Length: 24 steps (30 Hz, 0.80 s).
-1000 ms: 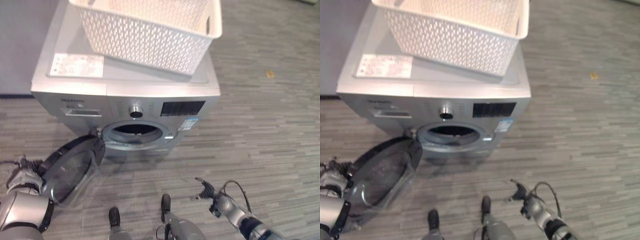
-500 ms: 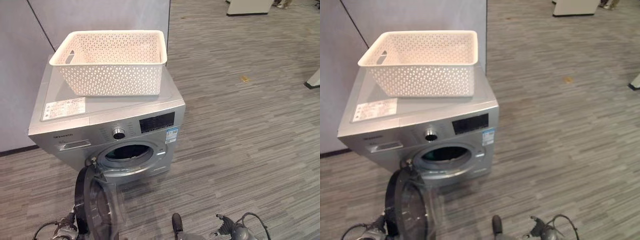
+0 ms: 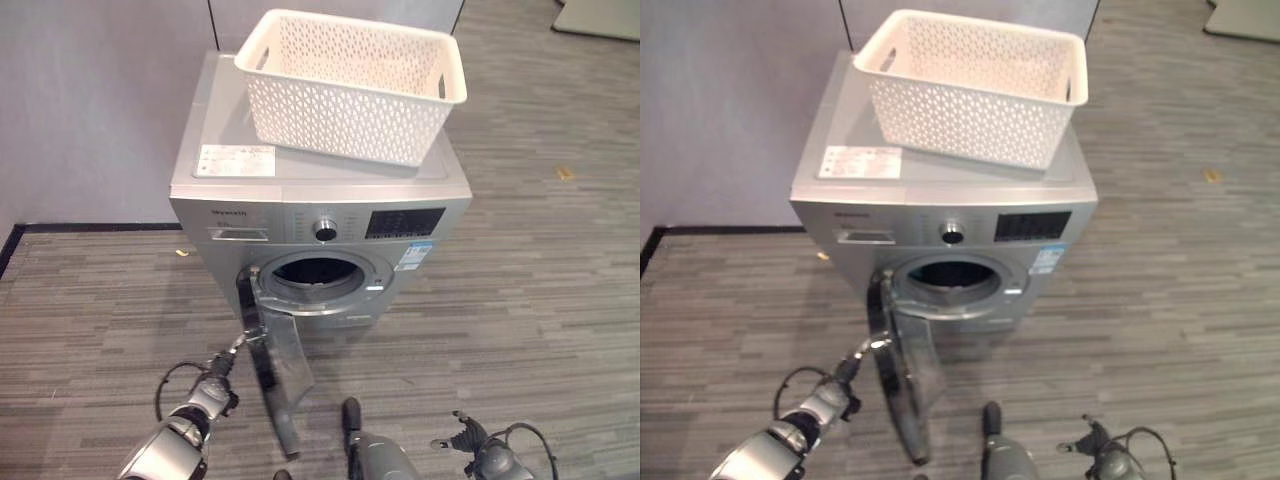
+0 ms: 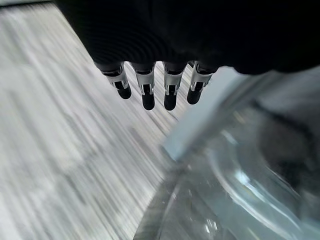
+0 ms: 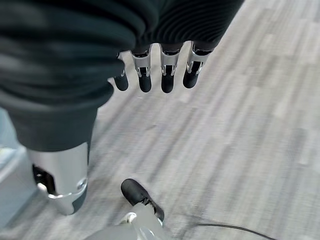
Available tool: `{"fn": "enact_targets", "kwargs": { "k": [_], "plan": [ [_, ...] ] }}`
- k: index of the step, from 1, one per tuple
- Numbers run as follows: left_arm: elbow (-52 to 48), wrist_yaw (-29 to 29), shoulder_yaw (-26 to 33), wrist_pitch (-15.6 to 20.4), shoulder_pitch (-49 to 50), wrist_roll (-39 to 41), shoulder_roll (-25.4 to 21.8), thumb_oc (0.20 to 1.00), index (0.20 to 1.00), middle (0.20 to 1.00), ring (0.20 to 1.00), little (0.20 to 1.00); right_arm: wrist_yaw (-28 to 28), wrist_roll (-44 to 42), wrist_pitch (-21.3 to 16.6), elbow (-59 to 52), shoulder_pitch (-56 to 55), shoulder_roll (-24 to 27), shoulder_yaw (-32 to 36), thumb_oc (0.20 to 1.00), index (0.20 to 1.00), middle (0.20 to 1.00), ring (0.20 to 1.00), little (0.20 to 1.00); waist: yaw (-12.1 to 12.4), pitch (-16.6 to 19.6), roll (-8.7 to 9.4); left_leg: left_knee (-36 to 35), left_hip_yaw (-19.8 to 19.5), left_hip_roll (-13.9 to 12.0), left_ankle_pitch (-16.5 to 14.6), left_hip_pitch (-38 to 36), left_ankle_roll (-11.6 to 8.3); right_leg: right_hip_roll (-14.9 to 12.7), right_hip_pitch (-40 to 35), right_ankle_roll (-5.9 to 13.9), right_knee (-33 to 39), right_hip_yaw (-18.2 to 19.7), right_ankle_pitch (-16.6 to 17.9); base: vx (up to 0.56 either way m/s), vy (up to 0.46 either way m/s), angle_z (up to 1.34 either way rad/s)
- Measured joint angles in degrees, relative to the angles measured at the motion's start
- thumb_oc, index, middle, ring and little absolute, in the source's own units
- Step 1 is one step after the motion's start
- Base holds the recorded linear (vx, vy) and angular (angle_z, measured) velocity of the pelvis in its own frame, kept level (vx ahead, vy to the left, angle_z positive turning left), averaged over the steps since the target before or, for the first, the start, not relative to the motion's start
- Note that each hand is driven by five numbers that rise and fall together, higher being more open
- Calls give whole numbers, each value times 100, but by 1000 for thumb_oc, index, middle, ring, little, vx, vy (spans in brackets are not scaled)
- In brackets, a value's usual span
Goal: Grab the laundry basket,head to the washer,open it,put in the laundry and shut it.
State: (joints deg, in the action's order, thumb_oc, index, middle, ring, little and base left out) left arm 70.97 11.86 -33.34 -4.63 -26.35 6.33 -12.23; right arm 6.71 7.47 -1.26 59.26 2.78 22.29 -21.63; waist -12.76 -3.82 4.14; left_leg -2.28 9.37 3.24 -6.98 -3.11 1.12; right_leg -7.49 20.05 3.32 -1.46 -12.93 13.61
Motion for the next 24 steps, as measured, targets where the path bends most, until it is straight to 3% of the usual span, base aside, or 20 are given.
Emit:
{"fn": "enact_targets", "kwargs": {
  "k": [1,3,7,10,12,14,20,24],
  "plan": [
    [-74,-86,-33,37,4,35,197,1000,1000,1000,1000,1000,30,3,-10,-47,23,-26,-35,1000,1000,1000,1000,1000,-43,2,-36,-128,13,50,-3,-115,13,-33,-2,-185,-40,-33,-103,-226,138,18],
    [-414,-172,-197,126,-185,150,641,1000,1000,1000,1000,1000,73,-2,-18,-228,107,-140,-76,1000,1000,1000,1000,1000,-155,-6,-61,-227,72,97,4,-117,16,-39,-9,-168,27,19,-35,-141,94,-11],
    [-981,-130,-388,485,-858,598,1508,1000,1000,1000,1000,1000,71,-24,-22,-347,159,-394,-359,1000,1000,1000,1000,1000,-528,-88,73,-284,199,145,5,-391,19,-32,-237,-105,86,133,-28,-42,37,-17],
    [-1515,-69,-562,811,-1734,660,1892,1000,1000,1000,1000,1000,52,-55,-51,-460,-60,-418,-491,1000,1000,1000,1000,1000,-882,-145,69,-289,323,118,-86,-660,24,65,-375,98,61,301,-206,70,20,-31],
    [-1644,-71,-607,966,-1987,656,1851,1000,1000,1000,1000,1000,29,-119,-89,-421,-134,-416,-493,1000,1000,1000,1000,1000,-879,-170,-33,-276,584,24,-218,-857,42,283,-420,123,-49,487,-258,109,-10,-75],
    [-1683,-103,-752,1006,-2135,659,1880,1000,1000,1000,1000,1000,-114,-109,-99,-116,-248,-373,-498,1000,1000,1000,1000,1000,-1050,-252,-209,-261,576,-85,-282,-891,-27,390,-342,76,-289,530,-466,136,-28,-32],
    [-2386,-215,-1192,1071,-1792,194,1367,1000,1000,1000,1000,1000,-215,-108,-103,27,-224,-348,-375,1000,1000,1000,1000,1000,-921,-371,-442,-194,550,-238,-292,-886,-41,480,-168,-79,-775,480,-839,56,-10,4],
    [-3185,-533,-1144,1319,-847,200,560,1000,1000,1000,1000,1000,-202,-103,-168,-127,-145,-283,-303,1000,1000,1000,1000,1000,-469,-436,-619,-196,426,-383,-307,-852,-65,531,-110,-196,-1033,348,-1020,-1,-64,18]
  ]
}}
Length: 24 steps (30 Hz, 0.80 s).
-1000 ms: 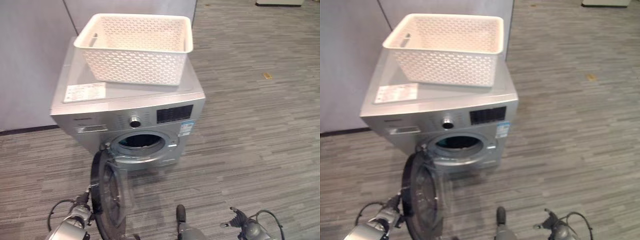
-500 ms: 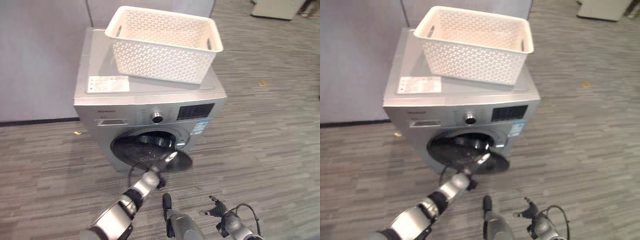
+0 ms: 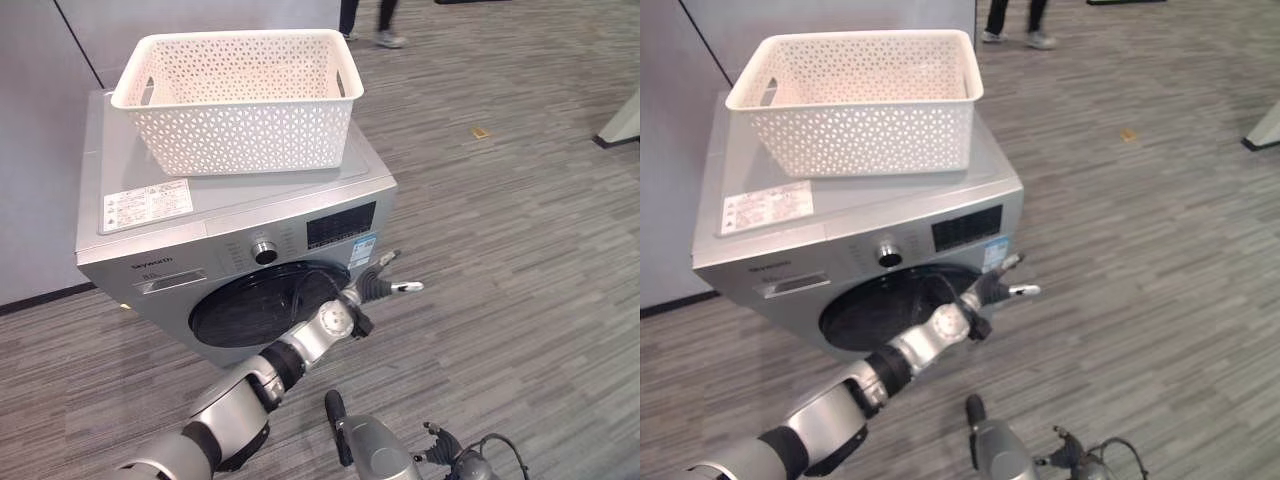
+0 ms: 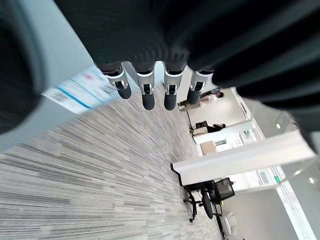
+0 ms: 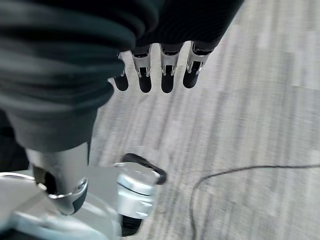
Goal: Grab the laundry basket,head to the washer,open it,put in the laundry and shut it.
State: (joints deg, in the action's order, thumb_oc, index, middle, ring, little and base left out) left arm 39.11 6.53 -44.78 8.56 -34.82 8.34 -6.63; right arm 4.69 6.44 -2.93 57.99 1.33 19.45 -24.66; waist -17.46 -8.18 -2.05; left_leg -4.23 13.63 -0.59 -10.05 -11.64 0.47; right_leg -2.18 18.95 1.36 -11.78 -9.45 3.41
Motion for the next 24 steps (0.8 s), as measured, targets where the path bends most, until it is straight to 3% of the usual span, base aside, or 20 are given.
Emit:
{"fn": "enact_targets", "kwargs": {
  "k": [3,4,7,8,10,13,14,15,16,17,18,19,21,23,24],
  "plan": [
    [-68,-163,137,133,784,12,-334,1000,1000,1000,1000,1000,-1,-2,-68,-11,-52,55,59,1000,1000,1000,1000,1000,279,-4,30,25,-356,-119,-22,80,-69,-53,68,-98,-184,-244,-208,11,-98,52],
    [10,-223,251,170,1118,19,-465,1000,1000,1000,1000,1000,-4,-3,-89,-20,36,91,72,1000,1000,1000,1000,1000,492,1,-18,22,-439,-176,-33,166,-49,-62,108,-100,-330,-298,-280,71,-183,34],
    [151,-418,835,368,1887,88,-504,1000,1000,1000,1000,1000,10,-6,-126,-37,0,99,82,1000,1000,1000,1000,1000,538,60,-38,30,-636,-316,-118,170,-39,-31,133,-120,-549,-458,-519,74,-134,33],
    [282,-470,972,325,2328,241,-621,1000,1000,1000,1000,1000,18,-9,-127,-35,-88,79,84,1000,1000,1000,1000,1000,562,166,-1,91,-663,-402,-127,159,-59,27,139,-215,-549,-524,-638,98,-156,27],
    [548,-576,1134,421,2578,252,-902,1000,1000,1000,1000,1000,-5,-21,-148,-20,-51,63,215,1000,1000,1000,1000,1000,808,175,12,390,-684,-503,-29,315,-205,74,32,-258,-479,-614,-721,140,-184,16],
    [880,-549,1648,506,3053,222,-1214,1000,1000,1000,1000,1000,-6,-121,-248,-8,-131,7,216,1000,1000,1000,1000,1000,938,281,136,1001,-809,-604,108,374,-474,215,-560,-302,228,-708,-572,113,-162,17],
    [951,-526,1789,505,3195,185,-1392,1000,1000,1000,1000,1000,-12,-121,-268,27,-129,-41,276,1000,1000,1000,1000,1000,1053,329,149,1276,-869,-603,157,449,-549,269,-715,-296,390,-703,-571,80,-142,10],
    [1040,-482,1992,503,3339,53,-1512,1000,1000,1000,1000,1000,-6,-121,-335,168,-163,-149,271,1000,1000,1000,1000,1000,1211,425,315,2480,-1202,-562,209,1058,-690,269,-917,-375,755,-636,-456,68,-113,3],
    [1105,-448,2059,509,3378,3,-1574,1000,1000,1000,1000,1000,-21,-121,-348,201,-128,-153,271,1000,1000,1000,1000,1000,1384,460,330,2888,-1331,-512,337,1220,-868,282,-1042,-476,861,-572,-418,121,-124,-8],
    [1324,-376,2219,522,3408,-174,-1507,1000,1000,1000,1000,1000,-17,-120,-353,408,-55,-168,253,1000,1000,1000,1000,1000,1590,446,358,3696,-1826,-356,632,1561,-1059,292,-1306,-632,1072,-498,-325,74,-46,-24],
    [1439,-325,2212,514,3418,-228,-1465,1000,1000,1000,1000,1000,-14,-121,-353,474,-16,-168,183,1000,1000,1000,1000,1000,1654,436,403,4099,-2032,-273,775,1706,-1137,282,-1386,-652,1164,-491,-272,47,-11,-19],
    [1503,-287,2217,525,3480,-290,-1455,1000,1000,1000,1000,1000,-2,-119,-353,501,90,-180,122,1000,1000,1000,1000,1000,1716,435,416,4235,-2093,-273,722,1902,-1093,272,-1501,-651,1263,-425,-316,47,19,-7],
    [1625,-191,2242,564,3465,-492,-1419,1000,1000,1000,1000,1000,9,-118,-377,529,226,-236,-1,1000,1000,1000,1000,1000,1696,339,569,3668,-2068,-385,660,2228,-974,201,-1700,-698,1507,-463,-249,71,43,7],
    [1849,-92,2414,579,3349,-494,-1313,1000,1000,1000,1000,1000,13,-117,-365,537,257,-296,-28,1000,1000,1000,1000,1000,1746,245,687,1973,-2038,-505,698,2125,-975,173,-1798,-682,1678,-410,-135,86,46,-24],
    [1883,-52,2443,575,3411,-500,-1255,1000,1000,1000,1000,1000,31,-117,-368,540,381,-288,-28,1000,1000,1000,1000,1000,1808,126,669,892,-2084,-682,940,2076,-1088,217,-2000,-629,1679,-239,-164,141,78,-65]
  ]
}}
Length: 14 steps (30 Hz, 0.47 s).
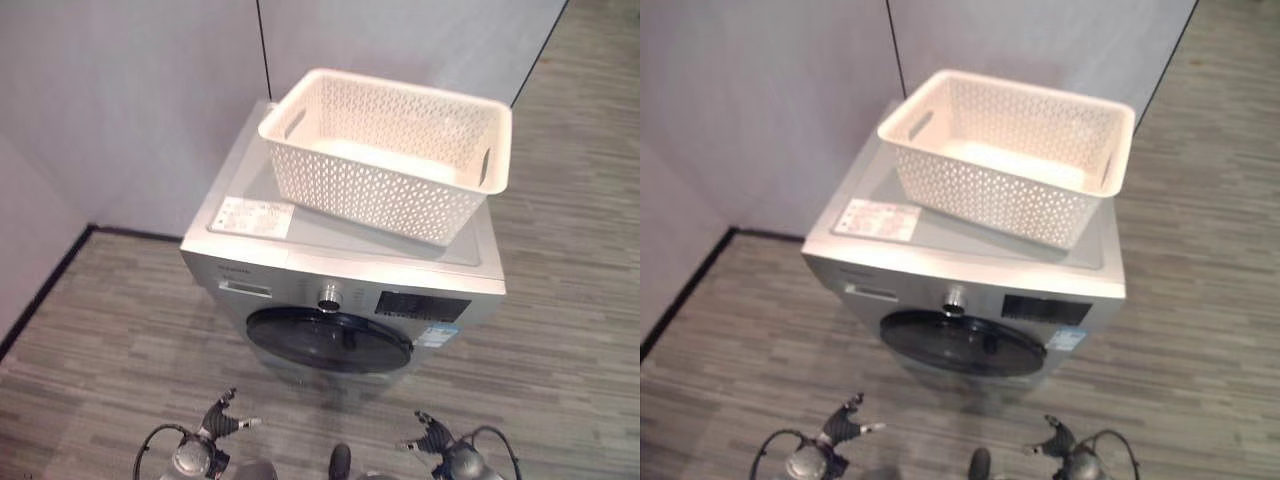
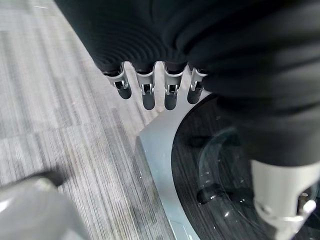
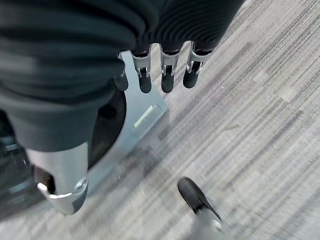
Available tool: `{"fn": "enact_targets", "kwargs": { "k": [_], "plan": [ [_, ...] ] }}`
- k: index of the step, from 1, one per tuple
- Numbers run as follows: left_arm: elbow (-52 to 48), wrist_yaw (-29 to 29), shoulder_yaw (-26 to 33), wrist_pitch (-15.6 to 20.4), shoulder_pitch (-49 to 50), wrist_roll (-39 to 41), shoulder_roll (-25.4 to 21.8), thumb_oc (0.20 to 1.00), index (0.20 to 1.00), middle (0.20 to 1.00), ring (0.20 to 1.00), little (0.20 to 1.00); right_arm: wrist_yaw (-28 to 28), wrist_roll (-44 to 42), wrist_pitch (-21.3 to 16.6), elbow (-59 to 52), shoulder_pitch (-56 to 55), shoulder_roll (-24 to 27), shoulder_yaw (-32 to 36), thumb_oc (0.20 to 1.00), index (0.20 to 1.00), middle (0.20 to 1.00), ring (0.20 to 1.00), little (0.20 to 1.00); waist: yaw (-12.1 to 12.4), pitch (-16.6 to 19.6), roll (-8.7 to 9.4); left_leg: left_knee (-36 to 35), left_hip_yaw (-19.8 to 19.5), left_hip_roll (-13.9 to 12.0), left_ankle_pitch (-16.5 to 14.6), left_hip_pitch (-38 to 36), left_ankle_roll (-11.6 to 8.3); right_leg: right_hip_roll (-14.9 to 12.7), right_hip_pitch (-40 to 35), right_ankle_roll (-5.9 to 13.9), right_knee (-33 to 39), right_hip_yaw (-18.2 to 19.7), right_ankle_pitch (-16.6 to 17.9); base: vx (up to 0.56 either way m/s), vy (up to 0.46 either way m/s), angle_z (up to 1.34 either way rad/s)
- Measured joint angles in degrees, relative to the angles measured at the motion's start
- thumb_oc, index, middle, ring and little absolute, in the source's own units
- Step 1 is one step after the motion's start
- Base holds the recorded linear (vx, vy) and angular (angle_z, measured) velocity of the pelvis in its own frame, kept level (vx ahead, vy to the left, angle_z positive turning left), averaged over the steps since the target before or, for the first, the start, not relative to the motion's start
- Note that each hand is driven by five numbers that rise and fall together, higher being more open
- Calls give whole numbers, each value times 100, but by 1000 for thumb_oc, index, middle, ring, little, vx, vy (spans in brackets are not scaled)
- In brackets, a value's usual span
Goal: Grab the laundry basket,head to the washer,open it,put in the laundry and shut it.
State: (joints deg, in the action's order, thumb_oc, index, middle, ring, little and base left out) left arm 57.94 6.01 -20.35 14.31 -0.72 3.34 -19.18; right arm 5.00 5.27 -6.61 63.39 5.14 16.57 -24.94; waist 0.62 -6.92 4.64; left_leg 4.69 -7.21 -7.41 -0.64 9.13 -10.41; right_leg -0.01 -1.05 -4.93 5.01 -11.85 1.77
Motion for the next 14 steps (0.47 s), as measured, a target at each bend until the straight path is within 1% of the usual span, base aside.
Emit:
{"fn": "enact_targets", "kwargs": {
  "k": [1,2,3,4,5,6,7,8,9,10,11,14],
  "plan": [
    [38,6,-4,10,-41,-2,13,1000,1000,1000,1000,1000,3,0,0,-1,3,15,1,1000,1000,1000,1000,1000,-8,-34,-9,-102,3,6,99,4,-1,6,-77,33,5,32,-23,120,60,-74],
    [186,40,9,15,-62,-92,56,1000,1000,1000,1000,1000,6,9,0,-3,-19,28,10,1000,1000,1000,1000,1000,-18,-25,-48,-229,12,-1,190,-56,50,16,-121,115,34,121,-77,89,60,-46],
    [290,57,35,-2,-57,-197,110,1000,1000,1000,1000,1000,9,9,-1,-3,-54,43,10,1000,1000,1000,1000,1000,-13,25,-132,-315,25,-1,284,-148,132,42,-184,156,35,225,-98,73,59,-52],
    [298,57,22,-1,15,-237,172,1000,1000,1000,1000,1000,10,12,-13,-6,-103,87,6,1000,1000,1000,1000,1000,-39,100,-278,-289,53,-5,542,-222,249,87,-236,231,39,309,-138,103,109,-49],
    [315,56,11,0,53,-263,246,1000,1000,1000,1000,1000,14,16,-9,8,-161,139,6,1000,1000,1000,1000,1000,-49,159,-411,-318,86,-10,737,-344,305,133,-292,294,50,377,-166,61,74,-25],
    [385,56,13,-2,59,-350,309,1000,1000,1000,1000,1000,20,17,8,57,-279,136,4,1000,1000,1000,1000,1000,-131,182,-476,-558,245,13,646,-537,313,92,-386,410,41,373,-210,44,73,-12],
    [386,68,43,2,48,-374,351,1000,1000,1000,1000,1000,4,27,12,114,-359,108,4,1000,1000,1000,1000,1000,-130,184,-489,-857,352,58,637,-743,350,44,-416,534,14,419,-262,26,46,-4],
    [385,98,46,3,31,-374,353,1000,1000,1000,1000,1000,4,52,12,130,-391,61,7,1000,1000,1000,1000,1000,-124,194,-483,-987,420,105,600,-808,413,4,-398,612,5,499,-268,38,63,-20],
    [381,142,44,-2,13,-378,336,1000,1000,1000,1000,1000,2,127,11,138,-403,-26,8,1000,1000,1000,1000,1000,-128,201,-423,-989,486,193,580,-805,472,-112,-354,685,48,542,-228,43,59,-31],
    [384,165,44,-12,13,-378,321,1000,1000,1000,1000,1000,-3,133,11,153,-412,-143,8,1000,1000,1000,1000,1000,-126,224,-385,-990,571,322,534,-839,566,-224,-351,807,50,640,-221,43,72,-36],
    [378,168,46,-11,29,-377,323,1000,1000,1000,1000,1000,-5,143,11,163,-416,-167,8,1000,1000,1000,1000,1000,-105,222,-388,-993,642,370,500,-907,619,-297,-381,863,51,668,-230,37,64,-25],
    [379,163,48,-12,94,-370,319,1000,1000,1000,1000,1000,-12,229,14,229,-459,-177,14,1000,1000,1000,1000,1000,-117,301,-445,-998,653,440,460,-950,673,-394,-426,910,51,661,-251,9,18,-4]
  ]
}}
